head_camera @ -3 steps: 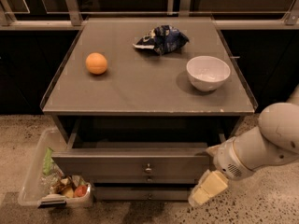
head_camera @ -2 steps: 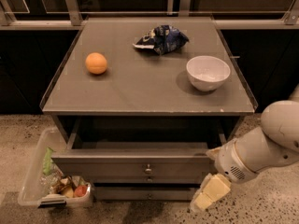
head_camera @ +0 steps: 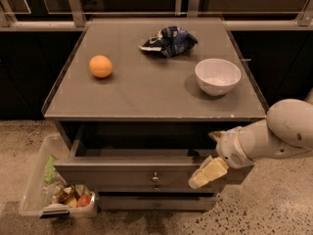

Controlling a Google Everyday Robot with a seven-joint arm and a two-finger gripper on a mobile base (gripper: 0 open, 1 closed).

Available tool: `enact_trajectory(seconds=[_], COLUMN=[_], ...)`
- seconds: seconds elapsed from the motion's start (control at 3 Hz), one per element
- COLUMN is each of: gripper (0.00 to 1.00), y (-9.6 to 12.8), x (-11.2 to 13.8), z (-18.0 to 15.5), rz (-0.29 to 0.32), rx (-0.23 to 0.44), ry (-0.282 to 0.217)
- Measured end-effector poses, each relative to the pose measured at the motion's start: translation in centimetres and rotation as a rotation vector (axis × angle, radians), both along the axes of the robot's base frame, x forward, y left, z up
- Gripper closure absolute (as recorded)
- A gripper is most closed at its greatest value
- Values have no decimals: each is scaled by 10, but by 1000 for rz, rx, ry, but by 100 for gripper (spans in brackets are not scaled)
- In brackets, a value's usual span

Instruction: Open top drawer

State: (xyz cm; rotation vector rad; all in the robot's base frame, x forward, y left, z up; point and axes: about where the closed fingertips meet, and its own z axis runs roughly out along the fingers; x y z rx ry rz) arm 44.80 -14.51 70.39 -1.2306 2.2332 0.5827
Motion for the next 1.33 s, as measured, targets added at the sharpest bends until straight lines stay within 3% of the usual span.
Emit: enact_trajectory(seconds=[0.33, 0.67, 1.0, 1.33], gripper=[0, 0, 0, 0], y=[0, 0, 0, 1], x=[2, -5, -18, -21], z=[0, -17, -46, -48], rz=[-2, -21, -34, -35], rx=[-4, 29, 56, 57], ry=[-7, 26, 105, 121])
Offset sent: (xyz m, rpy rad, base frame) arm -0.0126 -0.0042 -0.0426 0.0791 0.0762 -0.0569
